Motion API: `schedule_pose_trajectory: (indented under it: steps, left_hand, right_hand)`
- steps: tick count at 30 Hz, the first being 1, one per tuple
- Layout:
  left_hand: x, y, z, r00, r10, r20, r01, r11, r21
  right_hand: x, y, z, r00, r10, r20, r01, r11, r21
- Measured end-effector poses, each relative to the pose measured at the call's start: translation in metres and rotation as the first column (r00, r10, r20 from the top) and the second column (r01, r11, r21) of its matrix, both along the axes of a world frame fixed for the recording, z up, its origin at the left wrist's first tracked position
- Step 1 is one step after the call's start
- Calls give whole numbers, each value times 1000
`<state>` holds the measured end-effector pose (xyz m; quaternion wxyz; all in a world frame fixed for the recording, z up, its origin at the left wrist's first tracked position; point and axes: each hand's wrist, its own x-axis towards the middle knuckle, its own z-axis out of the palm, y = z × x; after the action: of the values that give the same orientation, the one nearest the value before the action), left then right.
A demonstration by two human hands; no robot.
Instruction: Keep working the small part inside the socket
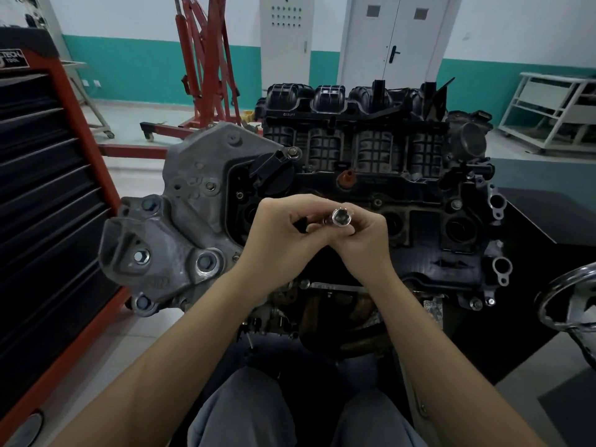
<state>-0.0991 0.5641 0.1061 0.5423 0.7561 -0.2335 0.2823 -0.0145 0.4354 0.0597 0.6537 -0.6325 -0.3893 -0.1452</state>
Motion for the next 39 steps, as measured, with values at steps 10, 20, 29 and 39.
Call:
schedule_pose_trajectory:
  steps: [10, 20, 29, 39]
  left_hand:
    - [2, -2, -2, 999, 32, 13, -32, 999, 0]
    - [0, 0, 1, 998, -58, -24, 58, 998, 14]
    - [2, 1, -2, 987, -147, -63, 145, 988, -46]
    - [2, 2, -3, 992, -109, -61, 106, 994, -40]
  right_hand:
    - [1, 3, -2, 999, 1, -49, 0, 1000, 20]
    - [2, 1, -4, 999, 8, -43, -7, 1000, 25]
    - [-2, -2, 1, 1000, 0, 10, 1, 999, -44]
    - [-2, -2, 1, 999, 18, 39, -16, 999, -47]
